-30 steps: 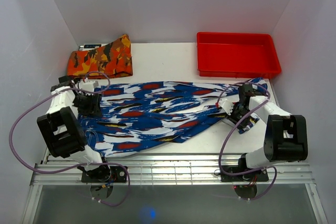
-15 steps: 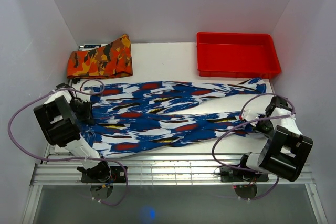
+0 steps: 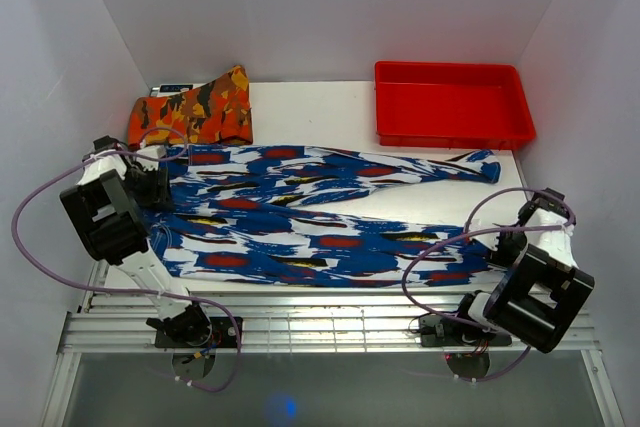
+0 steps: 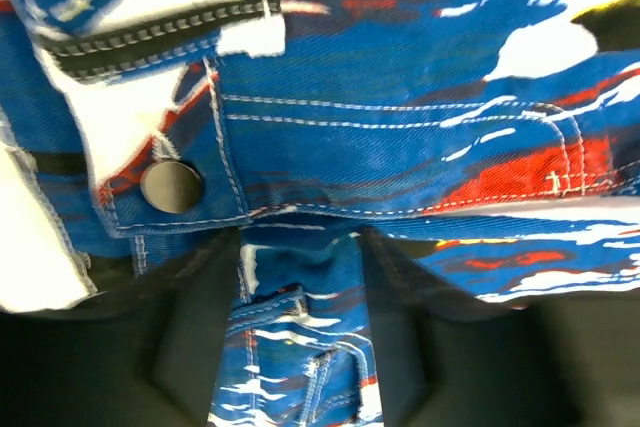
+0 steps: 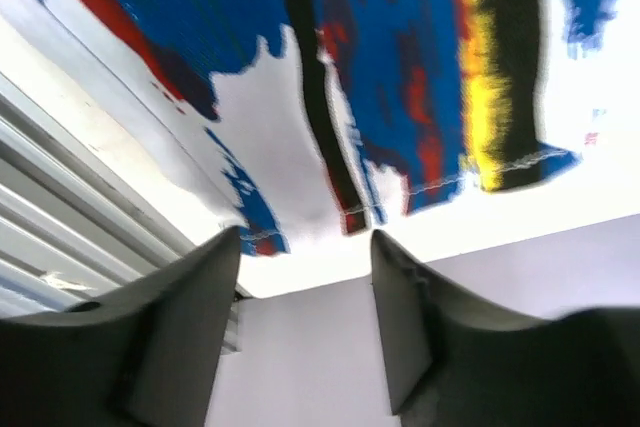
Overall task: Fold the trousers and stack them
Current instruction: Flatten the trousers out
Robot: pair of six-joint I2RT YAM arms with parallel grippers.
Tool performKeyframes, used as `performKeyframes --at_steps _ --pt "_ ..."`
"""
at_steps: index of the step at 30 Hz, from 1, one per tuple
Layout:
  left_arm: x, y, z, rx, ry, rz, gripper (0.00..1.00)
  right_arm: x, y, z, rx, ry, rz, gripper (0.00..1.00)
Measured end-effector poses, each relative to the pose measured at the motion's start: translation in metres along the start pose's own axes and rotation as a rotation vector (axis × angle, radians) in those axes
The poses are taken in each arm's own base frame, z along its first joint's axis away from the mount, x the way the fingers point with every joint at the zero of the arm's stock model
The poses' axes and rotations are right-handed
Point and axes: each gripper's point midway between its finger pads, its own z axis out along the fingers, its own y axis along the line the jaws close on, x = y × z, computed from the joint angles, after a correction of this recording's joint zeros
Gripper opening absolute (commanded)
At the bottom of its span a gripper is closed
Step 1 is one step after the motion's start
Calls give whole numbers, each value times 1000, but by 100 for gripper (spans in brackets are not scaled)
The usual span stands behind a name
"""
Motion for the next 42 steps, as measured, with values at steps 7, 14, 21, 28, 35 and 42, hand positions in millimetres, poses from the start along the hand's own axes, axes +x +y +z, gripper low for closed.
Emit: performKeyframes --at_steps 7,14,21,28,35,42 --pt "-17 -17 -26 50 -101 53 82 -12 -53 -48 147 -108 33 78" --pt "-37 -41 -54 125 -195 96 80 -38 -168 -117 335 -296 197 71" --pt "-40 -60 -46 212 -192 75 79 -91 -192 -68 297 -398 216 73" --pt "-43 -70 -43 252 -195 57 79 -103 -207 -20 335 -414 184 73" --pt "-40 -71 -41 256 -188 50 79 -108 -237 6 456 -413 153 67" --pt "-39 -70 -41 253 -186 51 78 -116 -256 27 472 -386 131 8"
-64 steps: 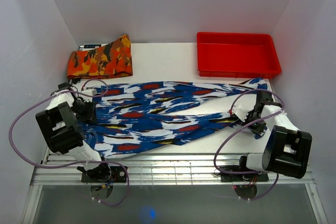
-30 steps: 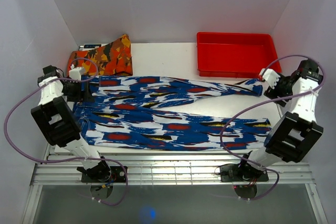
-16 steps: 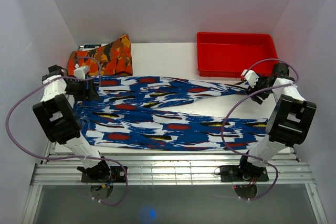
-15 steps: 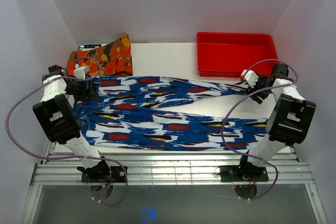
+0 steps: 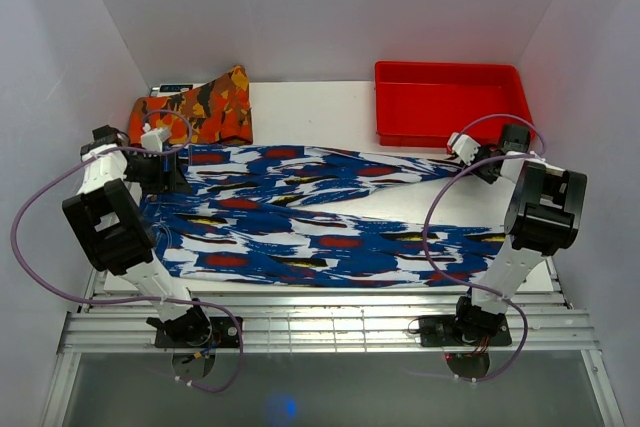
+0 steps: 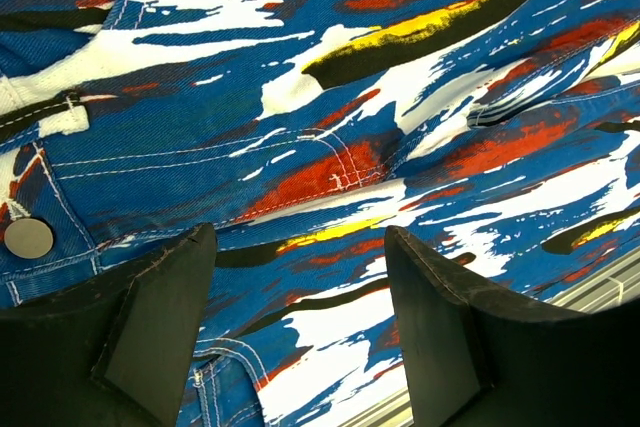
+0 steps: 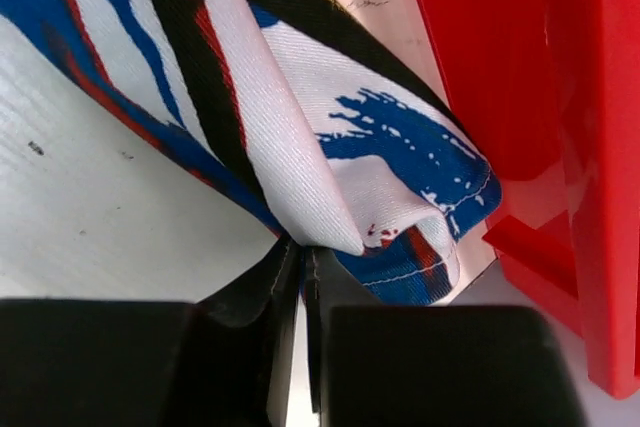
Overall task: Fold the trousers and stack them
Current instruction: Flatten the trousers out
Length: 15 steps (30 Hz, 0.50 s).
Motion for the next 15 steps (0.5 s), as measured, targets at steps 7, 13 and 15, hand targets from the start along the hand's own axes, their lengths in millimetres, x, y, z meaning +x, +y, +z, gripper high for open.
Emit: performKeyframes --at_steps 7,13,15 --pt "6 0 3 3 11 -5 78 -4 20 -38 -100 24 35 8" --pt "8 -1 4 6 16 -8 78 -45 8 -132 -87 -39 -7 8" --pt "9 -1 4 7 17 -9 78 -56 14 -155 -108 -56 -13 8"
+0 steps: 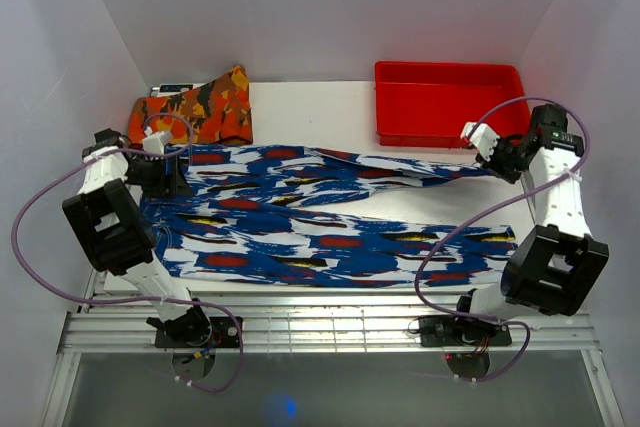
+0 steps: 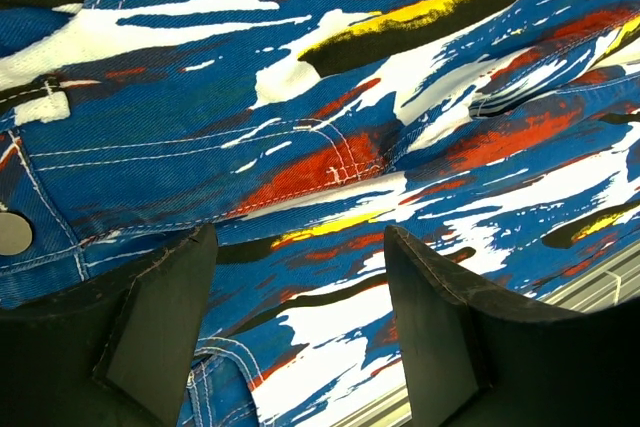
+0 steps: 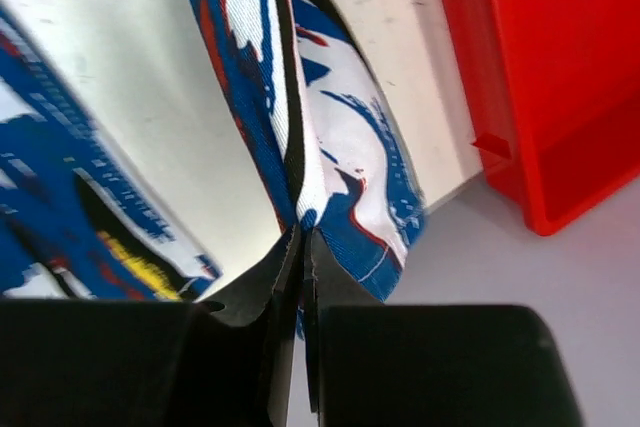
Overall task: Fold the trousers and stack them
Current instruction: Flatten the trousers out
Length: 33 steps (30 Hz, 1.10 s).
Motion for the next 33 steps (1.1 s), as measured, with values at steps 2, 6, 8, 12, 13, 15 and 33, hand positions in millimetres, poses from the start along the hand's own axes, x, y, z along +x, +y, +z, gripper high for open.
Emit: performKeyframes --at_steps 2,6,8,12,13,15,33 --pt "1 0 0 1 2 0 78 -8 12 -12 -65 -11 23 8" --pt "4 -1 1 4 8 2 78 -3 27 0 -259 10 170 8" --pt "6 -1 2 7 12 0 77 10 33 23 -356 45 248 8" --pt "6 0 2 3 14 2 77 41 59 67 -540 129 410 8" --pt "6 0 2 3 14 4 77 47 64 73 -566 142 443 8" --pt "6 0 2 1 14 9 77 52 69 76 -586 155 483 8" --pt "37 -9 7 -4 45 8 75 1 140 -44 -411 30 407 8"
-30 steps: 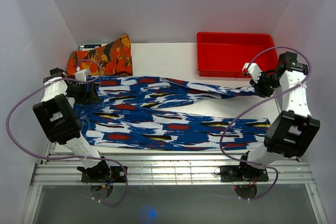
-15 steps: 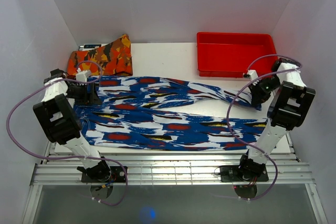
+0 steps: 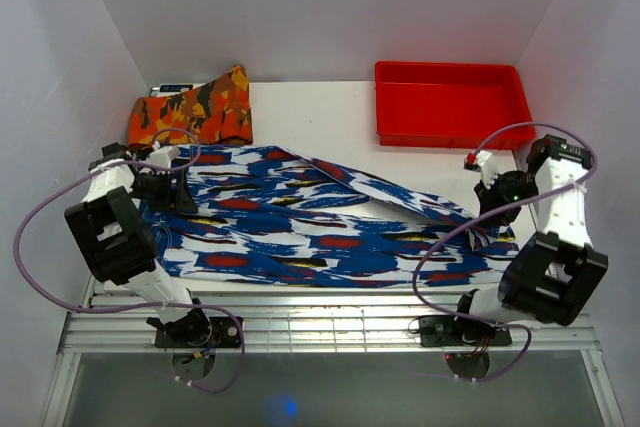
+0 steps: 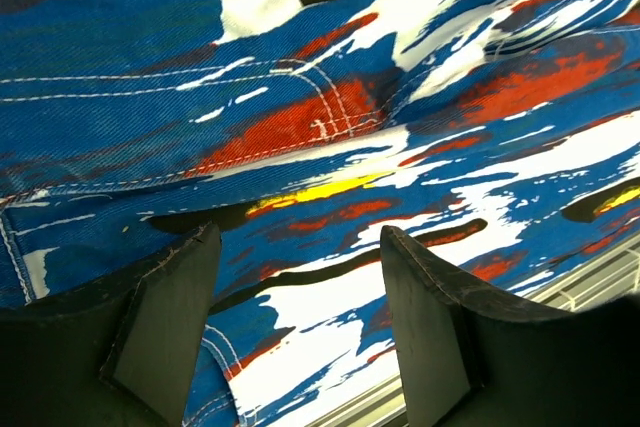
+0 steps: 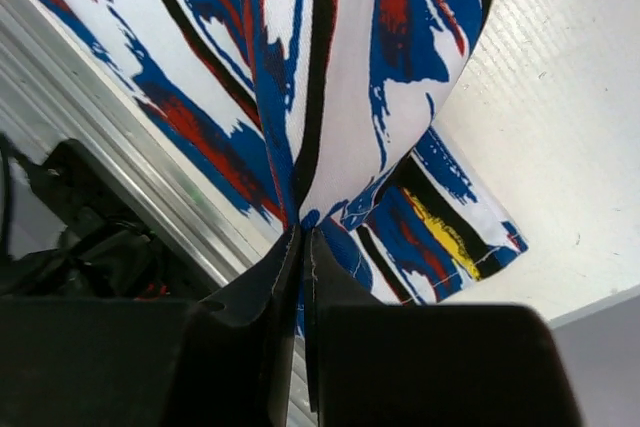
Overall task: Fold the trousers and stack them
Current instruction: Flatten the trousers out
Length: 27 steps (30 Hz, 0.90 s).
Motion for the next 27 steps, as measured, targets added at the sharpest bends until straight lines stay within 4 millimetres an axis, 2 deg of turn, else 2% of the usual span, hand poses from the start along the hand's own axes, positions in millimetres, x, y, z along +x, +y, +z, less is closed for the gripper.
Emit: performKeyframes --at_steps 2,3,8,9,11,12,13,15,19,23,26,27 --pt "2 3 1 -11 5 5 75 -5 -12 -3 -38 -17 81 8" --pt "2 4 2 -18 6 7 75 -11 -28 -6 -44 -33 125 8" --pt "0 9 2 -36 0 16 75 -31 -164 -4 41 -140 297 10" --pt "0 10 3 -38 -1 16 75 -34 -187 -2 58 -158 328 28" --pt "0 12 5 -41 1 13 76 -31 -223 8 100 -168 380 45" --pt "0 13 6 -40 4 7 77 -27 -234 15 114 -161 408 62" --pt "1 13 7 -39 6 2 77 -23 -242 21 125 -154 444 74" --pt "1 14 8 -39 8 -6 78 -13 -253 31 155 -132 491 91" --pt "0 15 8 -44 6 -8 78 -6 -261 36 240 -114 516 91" --pt "-1 15 8 -45 4 -10 78 -10 -241 10 333 -124 467 100" --pt "-2 15 7 -45 1 -12 78 -17 -212 -14 398 -150 381 76" --pt "-2 15 7 -45 0 -15 78 -17 -201 -19 409 -153 352 71"
